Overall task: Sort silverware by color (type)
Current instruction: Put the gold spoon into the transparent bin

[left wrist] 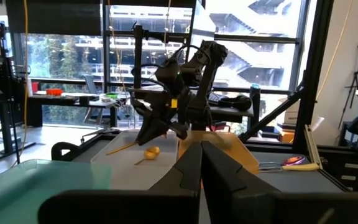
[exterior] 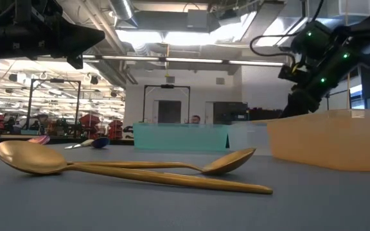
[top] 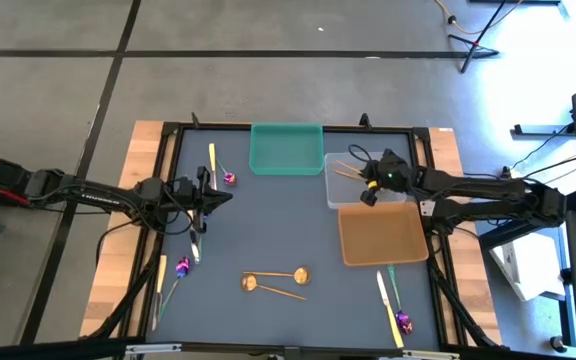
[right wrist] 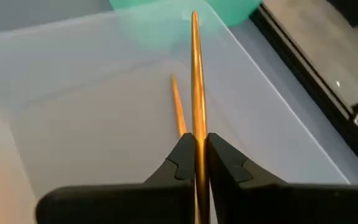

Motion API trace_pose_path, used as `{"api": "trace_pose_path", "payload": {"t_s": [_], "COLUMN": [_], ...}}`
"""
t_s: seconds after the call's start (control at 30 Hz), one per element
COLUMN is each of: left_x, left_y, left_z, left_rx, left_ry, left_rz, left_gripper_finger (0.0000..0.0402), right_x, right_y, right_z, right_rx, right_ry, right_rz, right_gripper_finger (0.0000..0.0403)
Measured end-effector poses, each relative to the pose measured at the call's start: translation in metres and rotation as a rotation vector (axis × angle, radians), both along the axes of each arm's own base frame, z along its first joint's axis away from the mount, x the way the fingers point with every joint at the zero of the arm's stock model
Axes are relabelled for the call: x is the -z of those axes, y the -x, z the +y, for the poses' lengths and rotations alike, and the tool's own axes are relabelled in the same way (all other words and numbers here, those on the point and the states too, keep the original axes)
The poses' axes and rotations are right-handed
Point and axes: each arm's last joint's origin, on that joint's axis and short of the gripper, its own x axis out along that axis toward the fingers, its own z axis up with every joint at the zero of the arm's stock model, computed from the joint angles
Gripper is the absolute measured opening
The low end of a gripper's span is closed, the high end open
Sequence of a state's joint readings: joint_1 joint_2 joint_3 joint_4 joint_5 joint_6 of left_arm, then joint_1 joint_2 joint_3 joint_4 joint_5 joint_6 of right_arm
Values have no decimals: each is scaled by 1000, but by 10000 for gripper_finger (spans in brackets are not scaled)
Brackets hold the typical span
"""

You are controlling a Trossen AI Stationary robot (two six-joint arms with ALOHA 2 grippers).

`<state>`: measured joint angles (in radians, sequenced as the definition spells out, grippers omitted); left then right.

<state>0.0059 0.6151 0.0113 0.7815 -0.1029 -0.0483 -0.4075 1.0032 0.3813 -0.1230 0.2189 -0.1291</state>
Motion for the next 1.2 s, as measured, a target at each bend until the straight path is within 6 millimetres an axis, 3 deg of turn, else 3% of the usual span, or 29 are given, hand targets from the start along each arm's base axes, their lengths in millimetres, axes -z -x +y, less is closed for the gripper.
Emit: {"api": "trace_pose_path", "payload": {"t_s": [0.27,0.47,0.6,0.77,0.97,1.2], "left_x": [0,0,0,0,0,-1], "left_y": [0,0,0,0,0,0], "left_z": [1,1,1,1,1,1], "left_rx": [-23,-27,-31,-45,-46,-46], "left_ry": [4,5,6,6,3,3], "left_rz": [0,0,0,0,-4,-6], "left_gripper_finger": [4,4,4,4,4,4], "right_x": [9,11,-3,-32,-49,-47], "right_y": [-2,-5,-12,-29,-51,-72], "right_z": [-3,-4,-6,-4,25,71], "right_rx": [18,23,-8,-155,-267,-407], "right_ry": [-39,-34,-49,-230,-193,-165], "right_rz": [38,39,-14,-210,-351,-414], "right_gripper_finger": [19,80,131,166,166,155]}}
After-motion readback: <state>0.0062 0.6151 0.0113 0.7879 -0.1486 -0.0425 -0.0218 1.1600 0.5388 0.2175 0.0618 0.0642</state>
